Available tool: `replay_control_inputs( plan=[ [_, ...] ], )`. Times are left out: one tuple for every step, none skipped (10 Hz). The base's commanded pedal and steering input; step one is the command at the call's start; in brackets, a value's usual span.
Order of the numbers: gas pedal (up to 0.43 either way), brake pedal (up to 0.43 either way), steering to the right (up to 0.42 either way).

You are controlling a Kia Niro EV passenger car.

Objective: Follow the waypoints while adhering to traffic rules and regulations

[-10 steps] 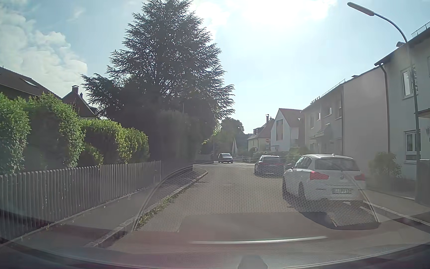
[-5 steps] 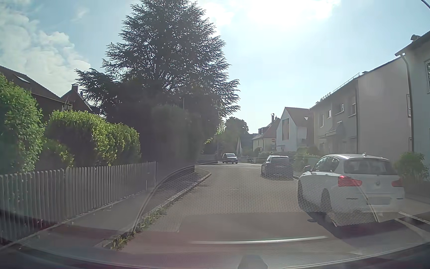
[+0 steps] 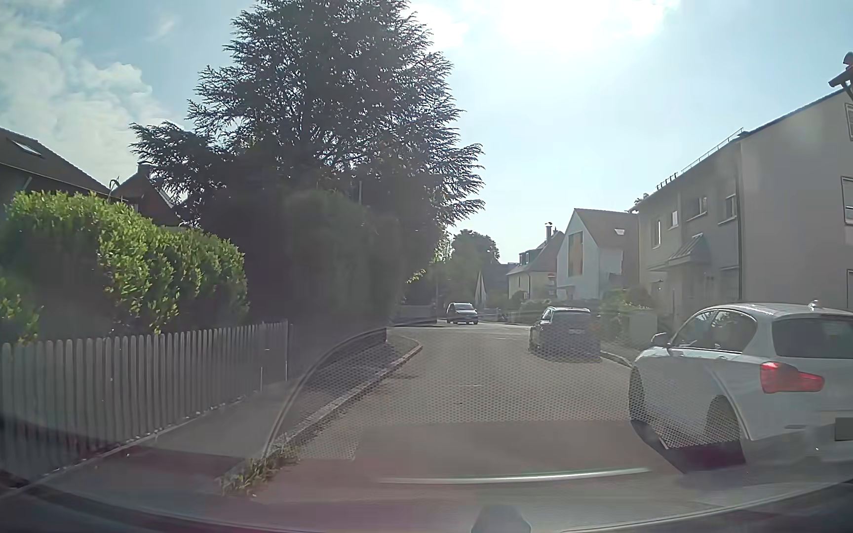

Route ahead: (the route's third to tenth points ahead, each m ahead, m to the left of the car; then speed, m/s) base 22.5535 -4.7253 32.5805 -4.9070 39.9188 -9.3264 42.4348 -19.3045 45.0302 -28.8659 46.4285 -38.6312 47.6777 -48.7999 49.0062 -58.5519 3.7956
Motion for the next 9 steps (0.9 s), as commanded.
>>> replay_control_inputs(
  plan=[
    [0.079, 0.000, -0.008],
    [0.079, 0.000, -0.003],
    [0.079, 0.000, 0.004],
    [0.079, 0.000, 0.013],
    [0.079, 0.000, 0.018],
    [0.079, 0.000, 0.021],
    [0.079, 0.000, 0.020],
    [0.079, 0.000, 0.017],
    [0.079, 0.000, 0.017]
  ],
)
